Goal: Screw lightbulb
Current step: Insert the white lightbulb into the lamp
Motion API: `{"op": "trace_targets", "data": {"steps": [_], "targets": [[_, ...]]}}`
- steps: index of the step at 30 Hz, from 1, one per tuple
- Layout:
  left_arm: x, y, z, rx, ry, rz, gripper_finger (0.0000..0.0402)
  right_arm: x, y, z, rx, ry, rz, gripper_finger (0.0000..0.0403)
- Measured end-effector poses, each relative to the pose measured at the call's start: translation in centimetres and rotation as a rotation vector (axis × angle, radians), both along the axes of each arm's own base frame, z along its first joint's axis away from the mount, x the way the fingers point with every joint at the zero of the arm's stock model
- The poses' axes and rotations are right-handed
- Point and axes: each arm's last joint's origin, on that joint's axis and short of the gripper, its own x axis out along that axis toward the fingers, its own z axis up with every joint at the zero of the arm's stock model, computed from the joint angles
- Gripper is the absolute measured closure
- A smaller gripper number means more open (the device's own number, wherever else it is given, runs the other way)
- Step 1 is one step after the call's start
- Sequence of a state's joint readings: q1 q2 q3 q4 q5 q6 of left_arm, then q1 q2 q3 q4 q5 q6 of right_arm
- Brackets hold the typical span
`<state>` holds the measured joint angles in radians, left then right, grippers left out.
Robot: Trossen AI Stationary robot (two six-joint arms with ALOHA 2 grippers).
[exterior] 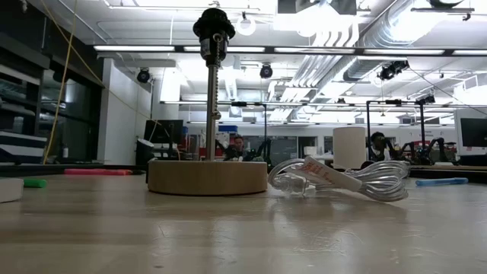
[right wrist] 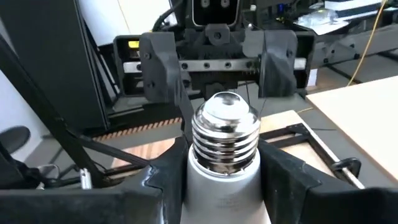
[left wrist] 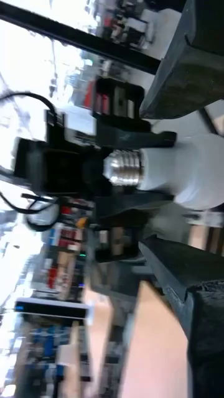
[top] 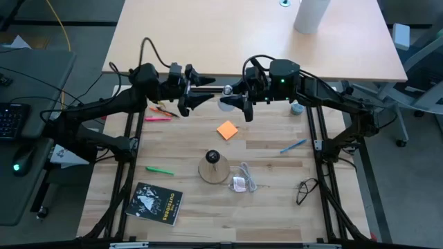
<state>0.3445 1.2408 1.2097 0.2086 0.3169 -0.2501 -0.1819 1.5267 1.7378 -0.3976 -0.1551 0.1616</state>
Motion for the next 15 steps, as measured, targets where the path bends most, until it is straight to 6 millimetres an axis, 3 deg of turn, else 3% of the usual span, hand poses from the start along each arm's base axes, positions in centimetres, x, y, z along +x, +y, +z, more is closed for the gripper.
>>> {"op": "trace_targets", "data": {"steps": [6,15], "targets": [[0.9,0.4,0.2,-0.033,0.000,-0.002,0.0096,1.4,0.2,-1.1,-0.050,0.026,0.021,0.0243],[2.2,0.1,-0.7,-0.036,0.041,-0.055,0.0096,1.5,0.1,-1.2,-0.085,0.031,-0.009,0.0243]]}}
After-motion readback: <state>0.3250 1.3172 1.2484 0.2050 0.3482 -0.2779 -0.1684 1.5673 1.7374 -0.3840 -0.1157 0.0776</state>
